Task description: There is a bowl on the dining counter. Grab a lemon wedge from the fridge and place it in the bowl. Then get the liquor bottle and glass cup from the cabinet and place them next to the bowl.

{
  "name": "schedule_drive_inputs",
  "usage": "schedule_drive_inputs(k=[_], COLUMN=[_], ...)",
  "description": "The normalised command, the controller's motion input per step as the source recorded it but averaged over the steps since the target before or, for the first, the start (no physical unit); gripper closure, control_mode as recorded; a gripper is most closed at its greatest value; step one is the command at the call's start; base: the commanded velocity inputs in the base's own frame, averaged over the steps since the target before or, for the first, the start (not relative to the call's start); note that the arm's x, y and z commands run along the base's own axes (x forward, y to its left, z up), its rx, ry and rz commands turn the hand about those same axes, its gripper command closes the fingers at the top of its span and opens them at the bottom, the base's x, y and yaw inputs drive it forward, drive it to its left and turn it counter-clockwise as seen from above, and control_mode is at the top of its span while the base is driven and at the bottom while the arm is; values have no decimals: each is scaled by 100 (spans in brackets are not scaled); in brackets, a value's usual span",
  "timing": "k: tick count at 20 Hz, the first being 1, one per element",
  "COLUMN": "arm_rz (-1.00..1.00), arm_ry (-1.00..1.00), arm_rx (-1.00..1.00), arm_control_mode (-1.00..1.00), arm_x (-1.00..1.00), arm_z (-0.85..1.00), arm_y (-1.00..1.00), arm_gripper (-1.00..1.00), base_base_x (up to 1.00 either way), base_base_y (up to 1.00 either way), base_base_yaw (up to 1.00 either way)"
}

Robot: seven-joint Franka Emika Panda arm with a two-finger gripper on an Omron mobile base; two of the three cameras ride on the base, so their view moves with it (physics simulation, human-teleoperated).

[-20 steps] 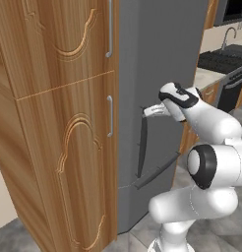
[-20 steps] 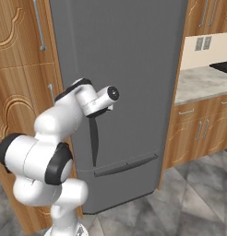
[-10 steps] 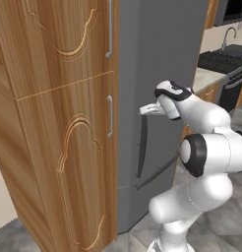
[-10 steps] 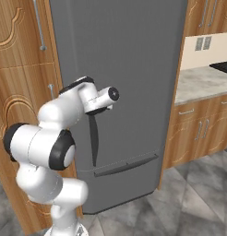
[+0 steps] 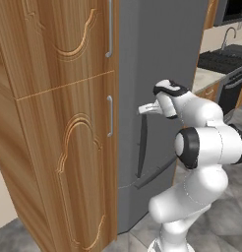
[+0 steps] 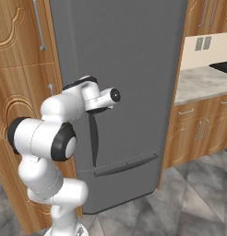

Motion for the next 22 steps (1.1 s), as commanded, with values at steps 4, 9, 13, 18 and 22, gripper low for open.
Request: schedule_drive_inputs(k=[4, 9, 13, 18, 22], arm_rz=[2, 3, 2, 3, 3], arm_ry=[-2, 0, -1, -8, -17], arm_rx=[2, 0, 0, 4, 9], arm_control_mode=[-100, -100, -100, -100, -100], arm_x=[25, 13, 1, -5, -33], arm_z=[-27, -39, -33, -13, 0], arm_y=[0, 12, 7, -11, -55], arm_gripper=[-100, 100, 100, 100, 100], base_base_x=[0, 0, 0, 0, 0], base_base_y=[0, 0, 0, 0, 0], base_base_yaw=[0, 0, 0, 0, 0])
